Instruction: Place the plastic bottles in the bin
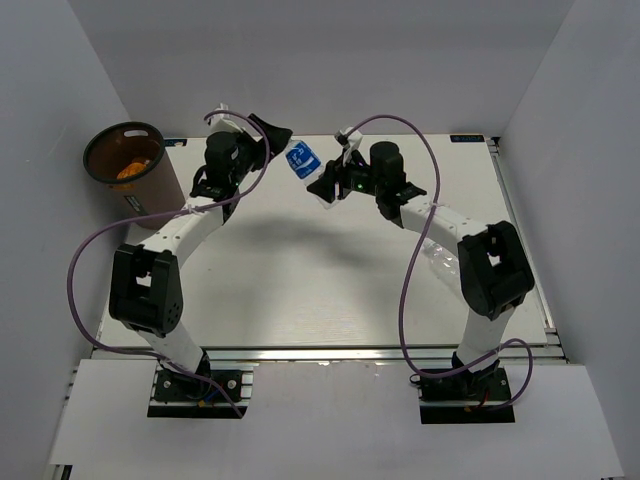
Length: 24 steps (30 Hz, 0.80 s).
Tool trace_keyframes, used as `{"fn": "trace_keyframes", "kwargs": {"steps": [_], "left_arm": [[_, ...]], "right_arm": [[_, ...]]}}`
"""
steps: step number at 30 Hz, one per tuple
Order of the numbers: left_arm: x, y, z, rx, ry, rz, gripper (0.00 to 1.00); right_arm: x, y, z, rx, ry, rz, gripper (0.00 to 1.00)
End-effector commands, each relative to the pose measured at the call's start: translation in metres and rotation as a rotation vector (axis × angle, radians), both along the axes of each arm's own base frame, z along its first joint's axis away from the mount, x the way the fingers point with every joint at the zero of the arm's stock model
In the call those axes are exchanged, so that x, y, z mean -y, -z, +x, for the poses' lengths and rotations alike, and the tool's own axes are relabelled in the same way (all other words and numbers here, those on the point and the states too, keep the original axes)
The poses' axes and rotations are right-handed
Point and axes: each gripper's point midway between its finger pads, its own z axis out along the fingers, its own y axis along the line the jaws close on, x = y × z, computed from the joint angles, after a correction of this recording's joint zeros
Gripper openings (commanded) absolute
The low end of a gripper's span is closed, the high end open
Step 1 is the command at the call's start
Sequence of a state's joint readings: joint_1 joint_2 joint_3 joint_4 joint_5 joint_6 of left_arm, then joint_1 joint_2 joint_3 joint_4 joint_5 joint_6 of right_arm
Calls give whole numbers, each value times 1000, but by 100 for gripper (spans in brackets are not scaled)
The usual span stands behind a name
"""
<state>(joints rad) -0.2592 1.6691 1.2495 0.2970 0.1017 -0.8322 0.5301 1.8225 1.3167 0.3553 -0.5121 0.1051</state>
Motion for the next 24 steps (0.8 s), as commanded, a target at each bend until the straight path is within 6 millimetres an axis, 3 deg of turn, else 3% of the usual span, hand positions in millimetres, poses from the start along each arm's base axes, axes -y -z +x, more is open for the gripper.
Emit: {"fn": "trace_keyframes", "kwargs": {"steps": [1,8,12,13,15,16,18,19,22,23,24], "left_arm": [[22,-17,-19,37,81,-16,98],[32,-12,-20,29,122,-14,98],[37,-13,-21,35,150,-17,85],[38,-14,-21,37,153,-15,74],[39,-15,-22,42,163,-9,62],[39,-16,-23,48,166,-6,49],[40,-18,-24,56,172,0,37],[39,-20,-25,61,173,2,23],[36,-26,-27,77,161,23,0],[33,-34,-28,85,151,34,0],[27,-38,-26,99,133,63,0]], "right_arm": [[-13,-49,12,80,18,118,35],[-22,-66,2,108,-57,164,34],[-25,-63,-7,136,-93,142,38],[-24,-61,-7,134,-87,136,40],[-20,-59,-5,139,-60,126,42],[-17,-57,-5,144,-46,120,44],[-15,-60,-7,159,-40,118,53],[-13,-58,-7,156,-34,114,55],[-7,-57,-9,155,-12,106,71],[-3,-56,-8,153,6,101,83],[2,-59,-10,156,23,98,89]]}}
